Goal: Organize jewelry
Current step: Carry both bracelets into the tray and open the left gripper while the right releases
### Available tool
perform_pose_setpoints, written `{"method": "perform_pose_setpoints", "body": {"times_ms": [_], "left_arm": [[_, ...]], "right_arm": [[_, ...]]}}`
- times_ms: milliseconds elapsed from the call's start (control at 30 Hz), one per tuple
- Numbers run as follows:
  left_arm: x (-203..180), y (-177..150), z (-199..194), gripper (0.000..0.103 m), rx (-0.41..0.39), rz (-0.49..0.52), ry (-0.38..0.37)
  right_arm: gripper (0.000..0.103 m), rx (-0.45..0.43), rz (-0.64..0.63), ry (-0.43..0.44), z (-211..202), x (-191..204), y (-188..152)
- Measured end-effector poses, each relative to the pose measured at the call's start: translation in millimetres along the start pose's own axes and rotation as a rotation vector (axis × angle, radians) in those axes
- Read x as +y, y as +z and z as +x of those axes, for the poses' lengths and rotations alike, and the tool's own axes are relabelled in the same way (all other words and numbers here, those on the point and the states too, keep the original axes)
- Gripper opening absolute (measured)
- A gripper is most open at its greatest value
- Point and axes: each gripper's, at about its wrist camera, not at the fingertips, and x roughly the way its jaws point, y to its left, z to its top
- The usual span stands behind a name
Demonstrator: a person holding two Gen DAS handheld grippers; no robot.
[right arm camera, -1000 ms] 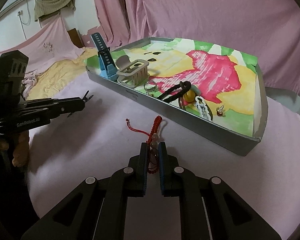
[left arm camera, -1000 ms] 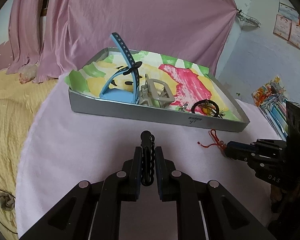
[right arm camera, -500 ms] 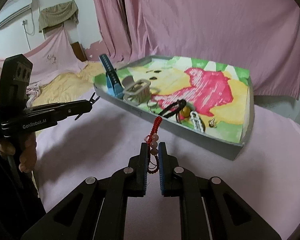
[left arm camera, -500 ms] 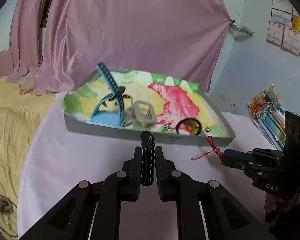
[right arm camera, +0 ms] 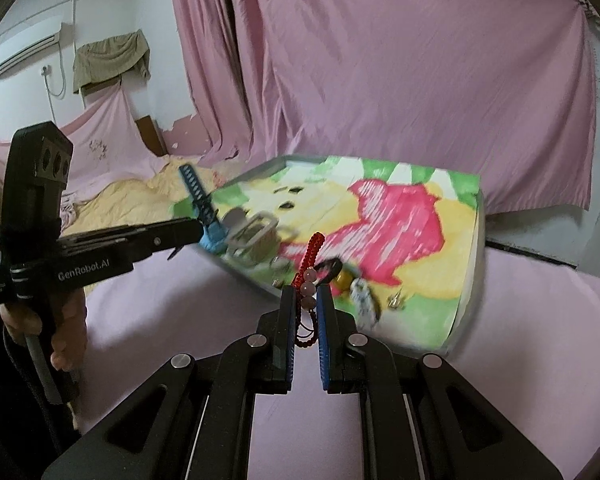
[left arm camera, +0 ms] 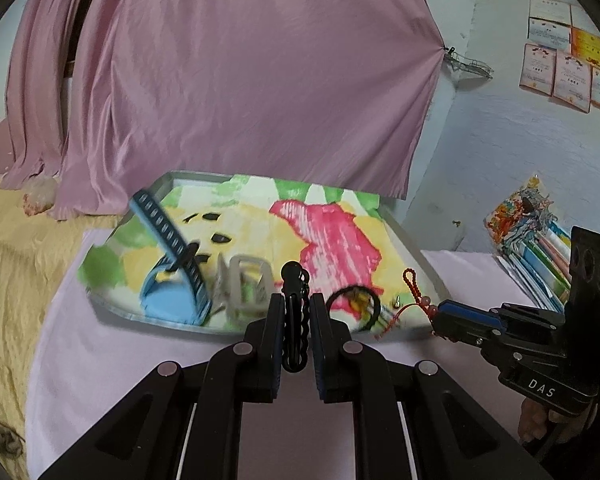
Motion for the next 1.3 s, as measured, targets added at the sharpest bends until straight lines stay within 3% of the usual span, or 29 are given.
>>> {"method": "perform_pose_setpoints", "body": {"times_ms": [167,367,733,1100,1200,1300], "left_arm": [[-2.2,12.4,23.1,0.012,0.027,0.009,-0.024],[-10.9,9.0,46.1,0.012,0.09,0.045,-0.031],[-14.4,0.2,61.9,0.012,0.162,0.072,-0.041],[-14.4,-3.8,65.9,0.012,0.179,0.075,-0.034],[-15.5,-3.3,65.6,0.012,0.175,0.085,-0.024],[-16.7,-3.9,62.7,0.012,0.165,0.092,-0.016]], "right_arm": [[0.009,-0.019,0.032,-0.029,11.7,-10.3,11.9],[0.009,0.024,0.086,-0.056,31.4,-24.3,6.9],[0.009,0.109,0.108,-0.092,54.0,-32.6,-2.0],[0.01,0.126,0.122,-0.092,55.1,-35.1,-2.6],[0.014,0.12,0.131,-0.098,53.8,-37.0,-3.3],[0.032,0.096,0.142,-0.116,48.4,-38.4,-4.2]]}}
